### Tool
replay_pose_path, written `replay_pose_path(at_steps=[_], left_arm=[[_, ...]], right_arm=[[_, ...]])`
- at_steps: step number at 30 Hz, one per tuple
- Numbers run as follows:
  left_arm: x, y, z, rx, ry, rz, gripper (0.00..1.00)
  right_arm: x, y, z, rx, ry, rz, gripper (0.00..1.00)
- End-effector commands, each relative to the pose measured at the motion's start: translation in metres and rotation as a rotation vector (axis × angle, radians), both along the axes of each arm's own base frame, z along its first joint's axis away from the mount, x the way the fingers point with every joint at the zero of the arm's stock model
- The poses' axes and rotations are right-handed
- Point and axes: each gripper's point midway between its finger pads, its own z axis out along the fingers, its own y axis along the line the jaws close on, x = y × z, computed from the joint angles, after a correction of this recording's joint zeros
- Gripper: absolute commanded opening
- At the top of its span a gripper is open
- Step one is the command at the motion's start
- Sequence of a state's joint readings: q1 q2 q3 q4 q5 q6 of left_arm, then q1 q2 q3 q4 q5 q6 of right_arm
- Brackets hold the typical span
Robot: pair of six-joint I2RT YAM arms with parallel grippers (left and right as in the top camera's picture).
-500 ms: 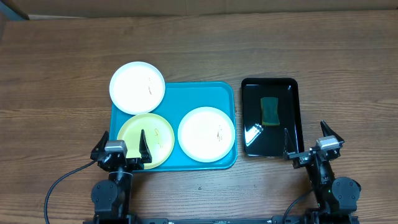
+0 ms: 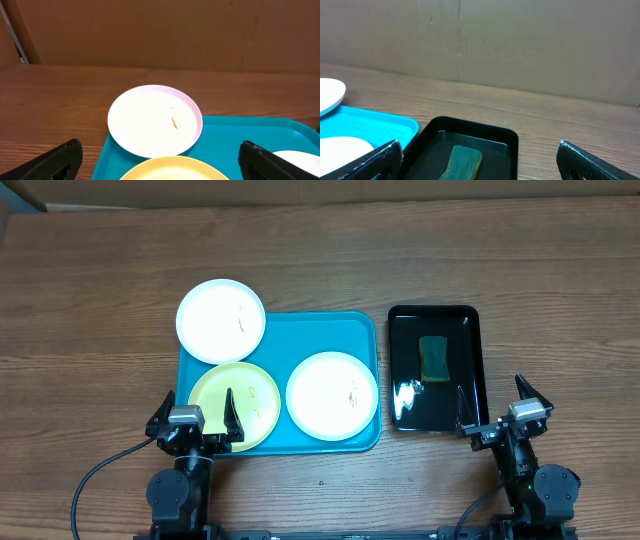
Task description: Clean dirty plates on tray and stack at the side
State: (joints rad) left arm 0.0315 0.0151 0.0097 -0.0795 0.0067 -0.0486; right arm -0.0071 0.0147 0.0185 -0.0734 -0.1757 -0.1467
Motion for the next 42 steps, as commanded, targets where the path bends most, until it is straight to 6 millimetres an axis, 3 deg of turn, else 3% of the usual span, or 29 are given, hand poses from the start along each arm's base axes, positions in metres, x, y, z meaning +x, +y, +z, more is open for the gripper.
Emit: replay_pose_path(at_steps=[1, 36, 42], left_arm=[[-0.0001, -0.0013, 0.0001, 0.012, -0.005, -0.007, 1.00], [-0.0001, -0.0013, 0.0000, 0.012, -0.005, -0.007, 1.00], [-0.0001, -0.0013, 0.0001, 0.012, -0.005, -0.007, 1.00]], right_arm=[[0.0005, -0.0026, -0.0024, -0.004, -0.002, -0.012, 1.00], [-0.0004, 0.0024, -0.0018, -0.001, -0.004, 0.017, 1.00], [-0.0013, 0.0063, -0.0015, 0.127, 0.021, 0.039, 1.00]])
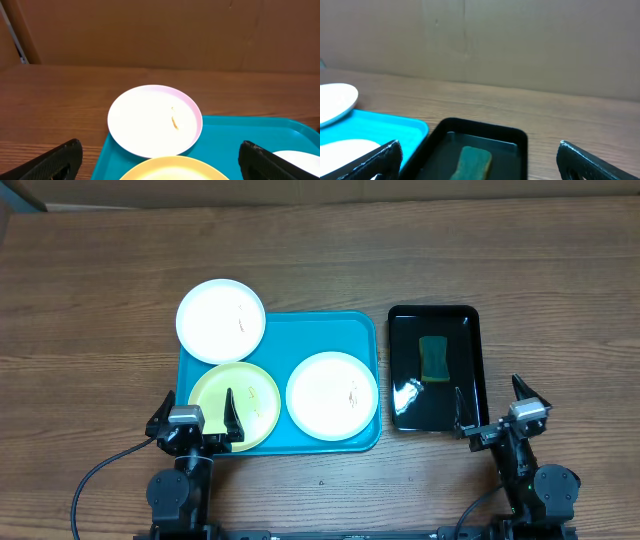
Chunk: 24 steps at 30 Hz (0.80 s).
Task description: Clean dirty plates on tray and stack at the side
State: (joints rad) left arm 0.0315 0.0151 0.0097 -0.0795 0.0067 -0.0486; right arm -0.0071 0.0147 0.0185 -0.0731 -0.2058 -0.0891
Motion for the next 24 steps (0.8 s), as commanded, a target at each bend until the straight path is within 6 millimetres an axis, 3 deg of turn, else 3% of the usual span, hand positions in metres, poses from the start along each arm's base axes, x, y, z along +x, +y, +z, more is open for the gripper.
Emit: replay_pose_path(at_steps=[1, 4, 8, 11, 18, 24], left_arm=[[0.000, -0.001, 0.000, 0.012, -0.005, -0.007, 1.00], [0.000, -0.001, 0.000, 0.012, -0.005, -0.007, 1.00], [0.000, -0.001, 0.000, 0.012, -0.005, -0.007, 1.00], [0.000, -0.001, 0.000, 0.012, -0.005, -0.007, 1.00], [0.000, -0.001, 0.000, 0.012, -0.005, -0.007, 1.00], [0.000, -0.001, 0.000, 0.012, -0.005, -0.007, 1.00]], right_arm=[[0.000, 0.001, -0.002, 0.070, 0.011, 0.009, 1.00], [-0.001, 0.003, -0.002, 0.125, 0.024, 0.017, 1.00], [-0.001, 0.003, 0.003, 0.372, 0.065, 0.017, 1.00], [-0.004, 0.010, 0.008, 0.377, 0.075, 0.062, 1.00], [-0.019, 0.006, 0.061, 0.380, 0.083, 0.032, 1.00], [-0.014, 0.007, 0.085, 0.366, 0.367, -0.015, 1.00]])
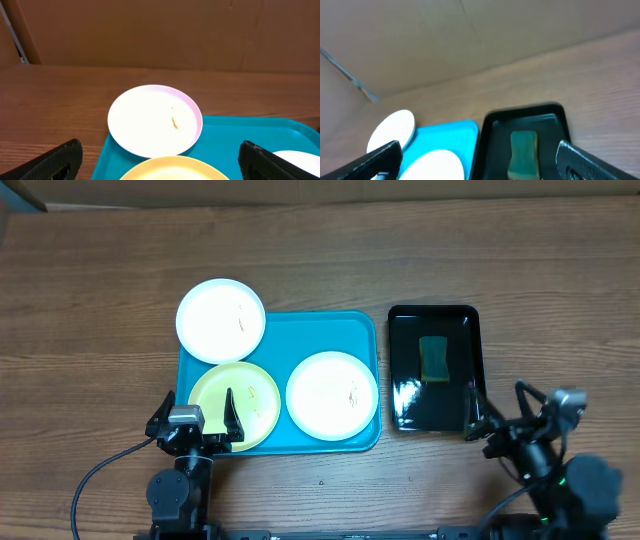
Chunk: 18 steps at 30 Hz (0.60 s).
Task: Clean dirty plates on tray and stack at the side
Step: 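Move the right gripper over the black tray toward the sponge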
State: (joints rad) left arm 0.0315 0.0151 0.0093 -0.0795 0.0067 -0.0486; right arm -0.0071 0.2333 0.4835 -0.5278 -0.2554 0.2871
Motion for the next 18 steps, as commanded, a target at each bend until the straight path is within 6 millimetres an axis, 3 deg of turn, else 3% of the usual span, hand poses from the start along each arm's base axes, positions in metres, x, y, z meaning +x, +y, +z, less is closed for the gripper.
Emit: replay_pose_path(at_steps=[1, 8, 11, 12, 15, 18], left_arm=[[0.000, -0.001, 0.000, 0.012, -0.006, -0.007, 1.00], [0.000, -0.001, 0.000, 0.012, -0.006, -0.007, 1.00], [0.000, -0.001, 0.000, 0.012, -0.006, -0.007, 1.00], [0.000, -0.001, 0.000, 0.012, -0.006, -0.007, 1.00], [0.000, -0.001, 0.000, 0.012, -0.006, -0.007, 1.00], [0.000, -0.001, 0.000, 0.012, -0.006, -0.007, 1.00]], right_arm=[[0.013, 0.000, 0.021, -0.024, 0.142, 0.010, 1.00], [0.040, 0.005, 0.014, -0.015, 0.691, 0.057, 1.00], [0.048, 0.008, 0.001, 0.009, 0.869, 0.077, 1.00], [0.050, 0.010, -0.007, 0.018, 0.916, 0.085, 0.96], [0.058, 0.014, -0.032, 0.025, 1.015, 0.102, 0.72], [0.065, 0.016, -0.052, -0.018, 1.063, 0.100, 0.63]])
